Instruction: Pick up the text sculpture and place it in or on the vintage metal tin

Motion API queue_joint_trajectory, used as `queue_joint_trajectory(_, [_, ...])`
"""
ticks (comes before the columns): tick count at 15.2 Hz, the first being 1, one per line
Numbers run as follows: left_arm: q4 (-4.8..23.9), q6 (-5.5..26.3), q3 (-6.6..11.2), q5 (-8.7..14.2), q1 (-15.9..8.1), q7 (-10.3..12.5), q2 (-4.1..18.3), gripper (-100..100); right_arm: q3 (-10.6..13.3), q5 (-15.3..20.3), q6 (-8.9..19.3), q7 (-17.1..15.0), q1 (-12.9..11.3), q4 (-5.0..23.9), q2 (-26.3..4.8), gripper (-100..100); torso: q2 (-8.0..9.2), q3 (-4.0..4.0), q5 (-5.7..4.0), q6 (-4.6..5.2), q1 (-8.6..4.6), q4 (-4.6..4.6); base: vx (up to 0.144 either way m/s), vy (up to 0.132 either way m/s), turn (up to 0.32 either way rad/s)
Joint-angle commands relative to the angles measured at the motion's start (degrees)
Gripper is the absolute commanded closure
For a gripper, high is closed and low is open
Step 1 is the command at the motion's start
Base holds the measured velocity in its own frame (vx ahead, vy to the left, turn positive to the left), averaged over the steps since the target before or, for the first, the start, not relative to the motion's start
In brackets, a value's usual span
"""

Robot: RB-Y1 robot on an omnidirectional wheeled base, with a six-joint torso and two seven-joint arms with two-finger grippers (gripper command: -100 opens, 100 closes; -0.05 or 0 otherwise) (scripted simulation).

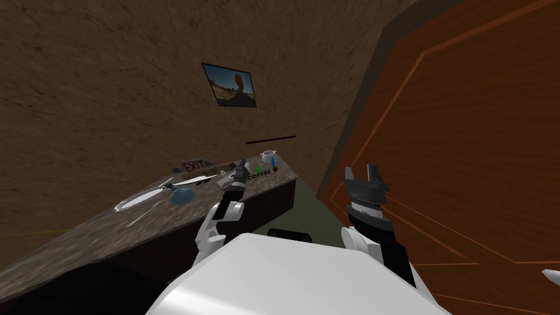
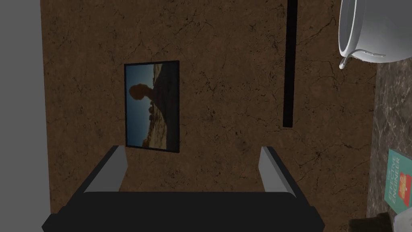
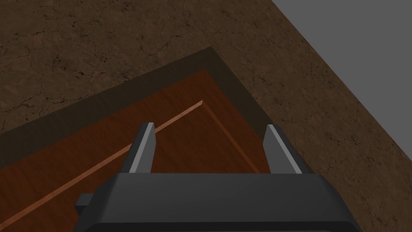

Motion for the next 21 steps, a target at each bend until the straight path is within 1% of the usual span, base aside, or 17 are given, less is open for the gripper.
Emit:
queue_joint_trajectory(1, [1.1,2.9,1.51,-0.4,-1.0,-0.1,0.1,-100,0.0,0.0,0.0,0.0,0.0,0.0,0.0,0,0.00,0.00,0.00,0.00,0.00,0.00,0.035,-0.133,-0.137])
queue_joint_trajectory(3, [1.1,4.2,1.51,-0.4,-1.0,-0.1,0.1,-100,0.0,0.0,0.0,0.0,0.0,0.0,0.0,0,-0.03,-0.02,-0.02,0.00,-0.11,0.00,0.044,-0.122,-0.047])
queue_joint_trajectory(4, [2.0,6.2,2.66,-0.7,-2.0,-0.2,0.0,-100,0.0,0.0,0.0,0.0,0.0,0.0,0.0,0,-0.03,-0.02,-0.01,-0.01,-0.03,-0.01,0.029,-0.106,-0.067])
queue_joint_trajectory(5, [2.0,7.1,2.66,-0.7,-2.0,-0.2,0.0,-100,0.0,0.0,0.0,0.0,0.0,0.0,0.0,0,0.00,0.00,0.00,0.00,-0.01,0.00,0.027,-0.101,-0.082])
queue_joint_trajectory(6, [2.0,7.1,2.66,-0.7,-2.0,-0.2,0.0,-100,0.0,0.0,0.0,0.0,0.0,0.0,0.0,0,0.02,0.01,0.00,-0.01,0.01,0.00,0.022,-0.066,-0.029])
queue_joint_trajectory(7, [2.9,9.2,3.84,-0.9,-2.9,-0.3,0.0,-100,0.0,0.0,0.0,0.0,0.0,0.0,0.0,0,0.04,0.02,0.02,-0.02,0.11,0.01,0.041,-0.091,-0.085])
queue_joint_trajectory(8, [2.9,10.0,3.84,-0.9,-2.9,-0.3,0.0,-100,0.0,0.0,0.0,0.0,0.0,0.0,0.0,0,0.01,0.01,0.02,0.00,0.09,0.01,0.043,-0.098,-0.088])
queue_joint_trajectory(9, [3.9,11.5,5.05,-1.1,-3.9,-0.4,-0.2,-100,0.0,0.0,0.0,0.0,0.0,0.0,0.0,0,0.00,0.00,0.02,-0.01,0.06,0.00,0.050,-0.110,-0.122])
queue_joint_trajectory(11, [3.9,12.9,5.05,-1.1,-3.9,-0.4,-0.2,-100,0.0,0.0,0.0,0.0,0.0,0.0,0.0,0,-0.05,-0.03,0.01,-0.01,0.01,-0.01,0.048,-0.092,-0.047])
queue_joint_trajectory(12, [4.9,14.8,6.29,-1.3,-4.8,-0.4,-0.3,-100,0.0,0.0,0.0,0.0,0.0,0.0,0.0,0,-0.02,-0.02,0.02,-0.03,0.08,-0.01,0.042,-0.082,-0.047])
queue_joint_trajectory(14, [4.9,15.7,6.29,-1.3,-4.8,-0.4,-0.3,-100,0.0,0.0,0.0,0.0,0.0,0.0,0.0,0,-0.02,-0.01,0.03,-0.01,0.11,0.00,0.038,-0.069,-0.050])
queue_joint_trajectory(15, [6.0,17.8,7.54,-1.4,-5.7,-0.4,-0.4,-100,0.0,0.0,0.0,0.0,0.0,0.0,0.0,0,0.01,0.00,0.04,-0.02,0.17,0.00,0.044,-0.075,-0.070])
queue_joint_trajectory(17, [6.0,18.5,7.54,-1.4,-5.7,-0.4,-0.4,-100,0.0,0.0,0.0,0.0,0.0,0.0,0.0,0,-0.01,-0.01,0.04,-0.01,0.16,0.00,0.038,-0.059,-0.044])
queue_joint_trajectory(18, [7.0,20.6,8.79,-1.4,-6.5,-0.4,-0.6,-100,0.0,0.0,0.0,0.0,0.0,0.0,0.0,0,0.02,0.01,0.04,-0.02,0.22,0.00,0.039,-0.050,-0.061])
queue_joint_trajectory(19, [7.0,21.1,8.79,-1.4,-6.5,-0.4,-0.6,-100,0.0,0.0,0.0,0.0,0.0,0.0,0.0,0,0.01,0.01,0.05,-0.01,0.24,0.00,0.044,-0.058,-0.068])
queue_joint_trajectory(20, [8.1,22.8,10.05,-1.4,-7.4,-0.3,-0.8,-100,0.0,0.0,0.0,0.0,0.0,0.0,0.0,0,0.00,0.00,0.05,-0.02,0.23,0.00,0.060,-0.070,-0.094])
queue_joint_trajectory(21, [8.1,23.7,10.05,-1.4,-7.4,-0.3,-0.8,-100,0.0,0.0,0.0,0.0,0.0,0.0,0.0,0,-0.03,-0.02,0.05,-0.01,0.20,0.00,0.062,-0.062,-0.061])
